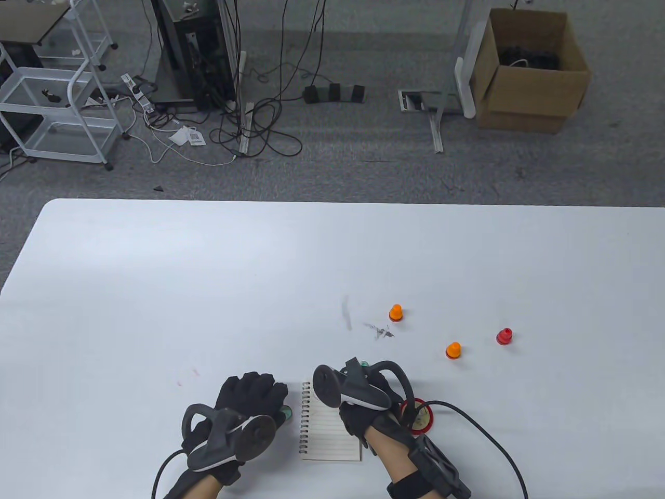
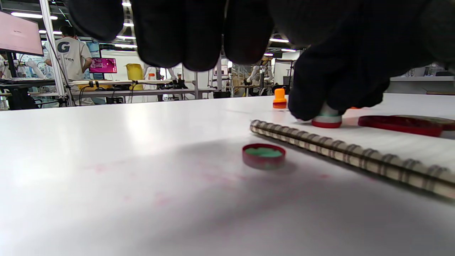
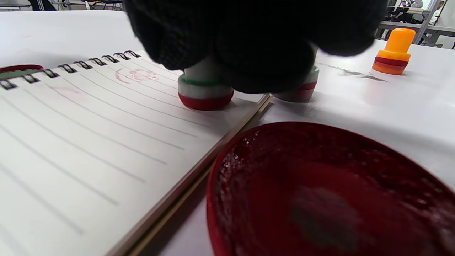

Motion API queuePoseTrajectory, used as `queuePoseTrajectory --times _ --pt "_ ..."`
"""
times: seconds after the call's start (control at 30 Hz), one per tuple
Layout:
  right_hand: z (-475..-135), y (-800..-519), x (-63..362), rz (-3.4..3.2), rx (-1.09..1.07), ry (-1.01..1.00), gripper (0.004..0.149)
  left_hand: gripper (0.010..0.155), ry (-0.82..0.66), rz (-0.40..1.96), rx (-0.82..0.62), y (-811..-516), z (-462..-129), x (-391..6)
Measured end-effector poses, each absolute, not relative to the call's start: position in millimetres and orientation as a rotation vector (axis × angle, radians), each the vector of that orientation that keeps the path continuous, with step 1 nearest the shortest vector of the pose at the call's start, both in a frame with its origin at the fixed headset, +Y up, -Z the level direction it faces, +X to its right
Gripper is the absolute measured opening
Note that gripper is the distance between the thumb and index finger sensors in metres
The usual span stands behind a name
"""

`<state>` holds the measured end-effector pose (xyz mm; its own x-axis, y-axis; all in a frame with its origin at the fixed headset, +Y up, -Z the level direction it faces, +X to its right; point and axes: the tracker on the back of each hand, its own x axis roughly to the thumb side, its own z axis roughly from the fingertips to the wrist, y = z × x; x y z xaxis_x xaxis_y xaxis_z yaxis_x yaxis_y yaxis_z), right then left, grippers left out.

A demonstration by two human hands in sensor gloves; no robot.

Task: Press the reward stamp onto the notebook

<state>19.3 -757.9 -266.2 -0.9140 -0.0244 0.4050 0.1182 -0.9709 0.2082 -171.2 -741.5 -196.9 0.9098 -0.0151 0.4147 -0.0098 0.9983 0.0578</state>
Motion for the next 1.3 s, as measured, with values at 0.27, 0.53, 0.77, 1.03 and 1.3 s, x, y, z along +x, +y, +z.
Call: queuePoseTrajectory --times 0.27,0.53,0.77,1.03,1.3 --pt "-265.6 -758.6 18.6 -2.977 -0.624 -0.355 0.049 0.058 -0.428 -0.003 0.058 -741.3 -196.8 -170.6" --pt "-264.8 -759.4 17.5 -2.963 -0.628 -0.353 0.049 0.058 -0.428 -0.004 0.055 -740.5 -196.8 -171.2" --pt "-257.4 -760.8 7.3 -2.846 -0.642 -0.272 0.049 0.058 -0.420 0.005 0.059 -739.3 -197.3 -172.7" --pt "-253.0 -759.1 16.6 -2.877 -0.648 -0.225 0.049 0.058 -0.401 0.030 0.056 -738.7 -199.6 -179.7" --pt "-237.4 -718.9 43.8 -3.030 -0.706 -0.053 0.049 0.058 -0.385 0.033 0.062 -738.1 -199.9 -183.6"
